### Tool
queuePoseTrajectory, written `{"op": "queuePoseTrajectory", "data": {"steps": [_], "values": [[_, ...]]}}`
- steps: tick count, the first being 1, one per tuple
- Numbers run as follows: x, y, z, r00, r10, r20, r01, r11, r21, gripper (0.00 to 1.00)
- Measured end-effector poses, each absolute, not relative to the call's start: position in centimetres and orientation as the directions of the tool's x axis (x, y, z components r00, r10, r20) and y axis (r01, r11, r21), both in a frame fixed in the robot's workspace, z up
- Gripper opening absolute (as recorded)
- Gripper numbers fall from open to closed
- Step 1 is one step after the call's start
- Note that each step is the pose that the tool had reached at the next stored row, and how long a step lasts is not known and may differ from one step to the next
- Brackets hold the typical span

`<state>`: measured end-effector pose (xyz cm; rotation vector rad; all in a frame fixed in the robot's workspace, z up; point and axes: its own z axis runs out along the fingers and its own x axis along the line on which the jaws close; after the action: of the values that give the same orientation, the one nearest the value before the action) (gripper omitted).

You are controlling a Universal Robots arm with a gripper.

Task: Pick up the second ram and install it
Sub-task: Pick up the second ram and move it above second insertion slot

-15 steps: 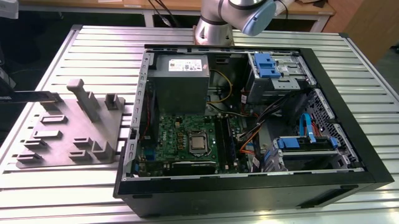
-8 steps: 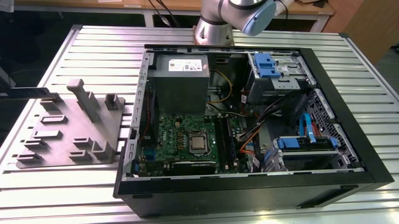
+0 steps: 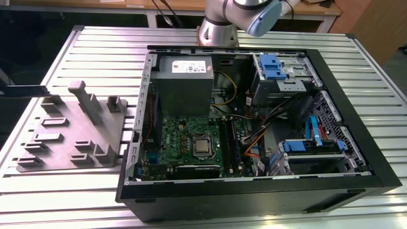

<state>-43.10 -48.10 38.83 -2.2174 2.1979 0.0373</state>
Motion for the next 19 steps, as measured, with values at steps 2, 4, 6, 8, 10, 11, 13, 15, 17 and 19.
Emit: {"op": "queuePoseTrajectory", "data": {"steps": [2, 4, 6, 8, 10, 11, 13, 15, 17, 19], "values": [[-43.1, -48.1, 39.1, 0.009, -0.999, -0.031, -1.0, -0.009, 0.003, 0.11], [-43.1, -48.1, 39.2, 0.009, -0.999, -0.031, -1.0, -0.009, 0.003, 0.11], [-43.1, -48.1, 39.2, 0.009, -0.999, -0.031, -1.0, -0.009, 0.003, 0.11], [-43.1, -48.1, 39.2, 0.009, -0.999, -0.031, -1.0, -0.009, 0.003, 0.11], [-43.0, -48.1, 39.3, 0.009, -1.0, -0.03, -1.0, -0.009, 0.003, 0.11], [-42.8, -48.1, 39.2, 0.009, -0.999, -0.03, -1.0, -0.009, 0.003, 0.11], [-42.4, -48.1, 39.2, 0.009, -0.999, -0.03, -1.0, -0.009, 0.003, 0.11], [-41.8, -48.1, 39.2, 0.009, -0.999, -0.031, -1.0, -0.009, 0.003, 0.11], [-41.0, -48.1, 39.2, 0.009, -0.999, -0.031, -1.0, -0.009, 0.003, 0.11], [-40.2, -48.1, 39.2, 0.009, -0.999, -0.031, -1.0, -0.009, 0.003, 0.11]]}}
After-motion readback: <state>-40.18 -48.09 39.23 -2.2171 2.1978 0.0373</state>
